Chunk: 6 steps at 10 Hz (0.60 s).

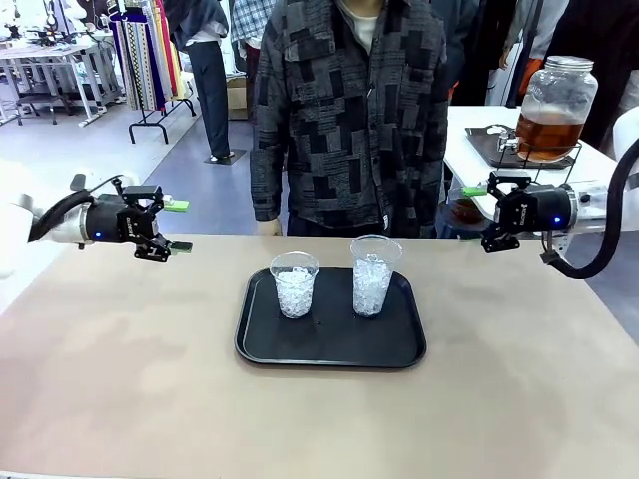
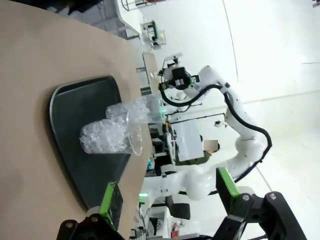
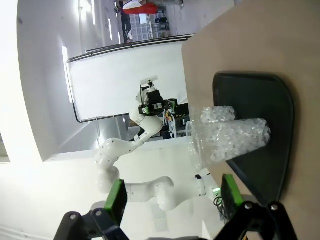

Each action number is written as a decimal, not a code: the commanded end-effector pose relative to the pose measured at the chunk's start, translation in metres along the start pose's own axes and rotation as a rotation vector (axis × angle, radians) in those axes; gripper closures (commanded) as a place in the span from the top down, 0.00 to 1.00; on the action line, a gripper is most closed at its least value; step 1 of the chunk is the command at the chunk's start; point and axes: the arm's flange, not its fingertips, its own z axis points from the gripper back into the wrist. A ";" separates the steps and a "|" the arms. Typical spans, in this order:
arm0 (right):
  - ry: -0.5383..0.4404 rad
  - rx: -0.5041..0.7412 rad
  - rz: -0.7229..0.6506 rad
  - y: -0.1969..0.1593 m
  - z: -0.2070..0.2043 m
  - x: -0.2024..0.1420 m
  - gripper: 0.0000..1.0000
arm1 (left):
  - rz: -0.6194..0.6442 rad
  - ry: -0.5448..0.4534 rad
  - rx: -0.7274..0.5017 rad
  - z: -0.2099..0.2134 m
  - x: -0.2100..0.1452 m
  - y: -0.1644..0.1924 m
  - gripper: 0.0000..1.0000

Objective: Pour the drink into the iced cup.
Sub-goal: Pick up the iced cup indicated by the human and present it to them.

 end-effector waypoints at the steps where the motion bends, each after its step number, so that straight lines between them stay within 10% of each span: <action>1: 0.008 0.020 -0.025 0.008 0.004 0.003 1.00 | 0.021 0.053 -0.022 0.006 0.000 -0.005 1.00; 6: 0.006 0.005 -0.001 0.001 0.000 0.000 1.00 | 0.010 0.037 -0.005 0.000 -0.003 -0.002 1.00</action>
